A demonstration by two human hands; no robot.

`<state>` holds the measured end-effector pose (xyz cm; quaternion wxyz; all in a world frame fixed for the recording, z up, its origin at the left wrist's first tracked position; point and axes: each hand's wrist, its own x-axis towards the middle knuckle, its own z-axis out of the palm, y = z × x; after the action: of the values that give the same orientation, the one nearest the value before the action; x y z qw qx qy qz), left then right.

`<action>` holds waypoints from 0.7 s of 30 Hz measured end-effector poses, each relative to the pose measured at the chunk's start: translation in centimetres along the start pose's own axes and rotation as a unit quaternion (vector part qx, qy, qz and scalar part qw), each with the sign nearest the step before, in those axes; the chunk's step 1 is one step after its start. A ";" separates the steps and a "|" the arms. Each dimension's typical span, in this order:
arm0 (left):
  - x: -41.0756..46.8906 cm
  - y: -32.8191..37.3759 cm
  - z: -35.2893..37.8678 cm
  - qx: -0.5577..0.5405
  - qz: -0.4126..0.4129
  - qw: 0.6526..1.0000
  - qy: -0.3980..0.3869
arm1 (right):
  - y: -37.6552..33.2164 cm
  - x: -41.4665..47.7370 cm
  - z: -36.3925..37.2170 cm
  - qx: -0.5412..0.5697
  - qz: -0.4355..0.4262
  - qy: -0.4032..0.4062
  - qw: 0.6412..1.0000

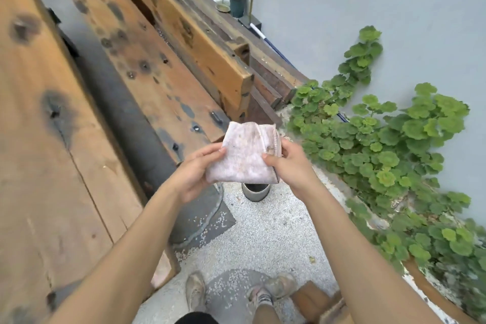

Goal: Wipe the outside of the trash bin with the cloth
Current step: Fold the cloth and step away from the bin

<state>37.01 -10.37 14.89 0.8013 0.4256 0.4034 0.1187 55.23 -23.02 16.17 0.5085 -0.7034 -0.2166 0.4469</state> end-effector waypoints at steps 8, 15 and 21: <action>-8.8 -3.9 -18.3 -0.037 -0.020 0.992 0.122 | 3.6 -0.3 19.5 -0.073 0.045 -0.098 0.992; -14.2 -9.5 -27.5 -0.034 -0.090 0.974 0.203 | 9.1 -2.1 30.7 -0.134 0.106 -0.124 0.977; -15.7 -13.7 -30.5 -0.029 -0.150 0.958 0.241 | 13.7 -2.4 35.3 -0.228 0.136 -0.130 0.955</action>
<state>1.95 -9.16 3.28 0.7009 0.2956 0.6401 0.1074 22.00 -11.71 1.75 0.2359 -0.7596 -0.2790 0.5380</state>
